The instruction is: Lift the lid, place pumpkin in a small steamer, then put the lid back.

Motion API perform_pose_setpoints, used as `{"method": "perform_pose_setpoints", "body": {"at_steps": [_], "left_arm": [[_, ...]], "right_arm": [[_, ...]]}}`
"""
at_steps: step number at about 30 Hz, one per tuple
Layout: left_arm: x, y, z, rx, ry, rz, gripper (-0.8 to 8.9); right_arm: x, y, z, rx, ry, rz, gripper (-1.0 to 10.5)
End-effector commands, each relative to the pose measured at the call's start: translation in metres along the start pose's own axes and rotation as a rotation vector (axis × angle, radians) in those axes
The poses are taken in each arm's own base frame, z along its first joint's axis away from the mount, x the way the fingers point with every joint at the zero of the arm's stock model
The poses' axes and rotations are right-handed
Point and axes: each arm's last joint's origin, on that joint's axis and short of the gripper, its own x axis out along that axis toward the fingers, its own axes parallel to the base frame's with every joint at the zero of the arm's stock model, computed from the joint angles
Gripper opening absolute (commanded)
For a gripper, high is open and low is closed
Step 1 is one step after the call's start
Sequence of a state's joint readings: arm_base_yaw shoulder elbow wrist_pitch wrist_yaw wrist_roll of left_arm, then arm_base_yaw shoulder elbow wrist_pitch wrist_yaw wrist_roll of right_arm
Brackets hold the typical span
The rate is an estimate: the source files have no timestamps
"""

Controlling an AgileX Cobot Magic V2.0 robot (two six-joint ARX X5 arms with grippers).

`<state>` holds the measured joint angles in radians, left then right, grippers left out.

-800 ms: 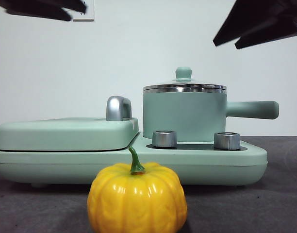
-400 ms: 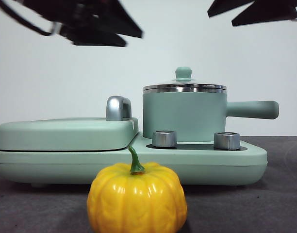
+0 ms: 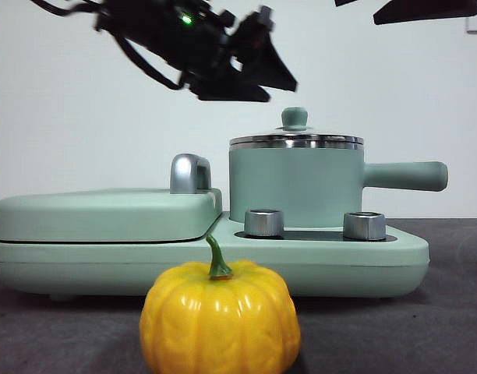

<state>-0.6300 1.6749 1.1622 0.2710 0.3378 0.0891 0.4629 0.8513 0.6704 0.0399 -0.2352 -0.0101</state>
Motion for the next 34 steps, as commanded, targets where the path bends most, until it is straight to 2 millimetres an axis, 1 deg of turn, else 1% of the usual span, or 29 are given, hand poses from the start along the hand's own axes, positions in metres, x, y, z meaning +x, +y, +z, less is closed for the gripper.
{"method": "perform_pose_setpoints", "body": {"at_steps": [1,5,9,13,19,20,21,24,25,29,31,34], "left_arm": [[0.017,-0.003,0.009,0.015,-0.029,-0.021,2.78],[0.034,-0.007,0.007,0.030,-0.022,-0.040,2.78],[0.042,-0.007,-0.001,0.026,0.008,-0.024,2.78],[0.042,-0.005,-0.006,0.048,0.056,0.040,2.77],[0.042,-0.005,-0.009,0.046,0.087,0.038,2.76],[0.042,-0.005,-0.009,0.045,0.091,0.038,2.65],[0.042,-0.006,-0.010,0.044,0.095,0.037,2.18],[0.042,-0.006,-0.010,0.044,0.097,0.036,0.13],[0.042,-0.006,-0.010,0.044,0.095,0.036,0.08],[0.040,-0.006,-0.003,0.052,0.070,0.054,0.07],[0.034,-0.006,0.006,0.059,0.049,0.079,0.07],[0.018,-0.009,0.025,0.070,0.009,0.104,0.07]], "right_arm": [[0.000,0.001,0.007,0.004,-0.028,0.006,3.5],[0.000,0.001,0.007,0.004,-0.027,0.006,3.5],[0.000,0.001,0.007,0.004,-0.027,0.006,3.5],[0.000,0.001,0.007,0.004,-0.028,0.006,3.5],[0.000,0.001,0.007,0.004,-0.028,0.007,3.5],[0.000,0.001,0.007,0.004,-0.028,0.006,3.5],[0.000,0.001,0.007,0.004,-0.028,0.006,3.5],[0.000,0.001,0.007,0.004,-0.028,0.006,3.5],[0.000,0.001,0.007,0.004,-0.028,0.006,3.5],[0.000,0.001,0.007,0.004,-0.027,0.006,3.5],[0.000,0.001,0.007,0.004,-0.027,0.006,3.5],[0.000,0.001,0.007,0.004,-0.027,0.006,3.5]]}}
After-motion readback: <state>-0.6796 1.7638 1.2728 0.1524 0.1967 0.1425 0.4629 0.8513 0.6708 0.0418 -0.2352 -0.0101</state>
